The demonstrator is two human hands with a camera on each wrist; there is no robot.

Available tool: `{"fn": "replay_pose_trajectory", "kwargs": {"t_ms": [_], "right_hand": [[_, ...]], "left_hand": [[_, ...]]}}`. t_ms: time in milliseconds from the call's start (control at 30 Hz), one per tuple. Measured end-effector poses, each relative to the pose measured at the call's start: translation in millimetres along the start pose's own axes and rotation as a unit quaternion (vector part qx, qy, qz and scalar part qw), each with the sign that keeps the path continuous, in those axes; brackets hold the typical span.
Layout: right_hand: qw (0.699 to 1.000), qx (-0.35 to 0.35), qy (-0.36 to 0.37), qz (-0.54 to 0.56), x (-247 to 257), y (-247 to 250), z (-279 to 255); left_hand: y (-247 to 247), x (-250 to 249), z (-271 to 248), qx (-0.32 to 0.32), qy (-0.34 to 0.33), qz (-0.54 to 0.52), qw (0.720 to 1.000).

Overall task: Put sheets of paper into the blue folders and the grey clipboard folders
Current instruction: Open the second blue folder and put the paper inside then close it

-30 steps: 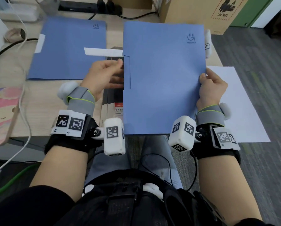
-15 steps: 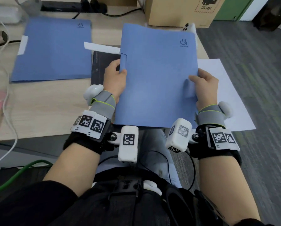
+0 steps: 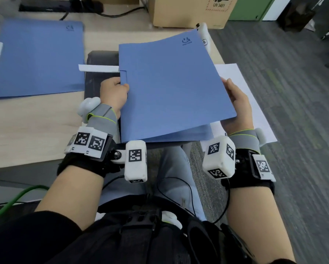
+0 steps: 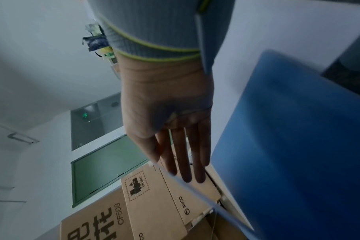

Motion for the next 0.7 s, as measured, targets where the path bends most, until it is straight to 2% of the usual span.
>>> {"fn": "replay_pose_trajectory", "kwargs": {"t_ms": [167, 233, 367, 433, 500, 600, 700], "right_hand": [[0.997, -0.058, -0.001, 0.059, -1, -16, -4], [0.996, -0.055, -0.004, 0.068, -4, -27, -1], [1.0, 0.017, 0.009, 0.004, 8, -67, 5], [0.999, 0.026, 0.003, -0.045, 13, -87, 3], [0.996, 0.038, -0.007, -0.079, 12, -101, 5], [0.978, 0.123, 0.025, -0.168, 15, -136, 5], [0.95, 0.196, 0.048, -0.237, 16, -167, 14]], "left_hand": [[2, -2, 1, 0.022, 0.009, 0.052, 0.998], [5, -9, -4, 0.032, 0.01, 0.075, 0.997], [5, -14, -3, 0.09, -0.003, 0.17, 0.981], [9, -16, -8, 0.123, -0.006, 0.185, 0.975], [13, -17, -13, 0.153, -0.012, 0.175, 0.972], [16, -25, -29, 0.197, -0.021, 0.138, 0.97], [25, -34, -41, 0.194, -0.017, 0.092, 0.977]]}}
Point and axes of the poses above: each hand's wrist, its own z-axis towards the middle knuckle, its own y-axis out of the back of the hand, x = y × z, the point moved 7 cm from there along z, towards the middle knuckle, and after that the axes turned 10 degrees about x, right-handed, at the moved point
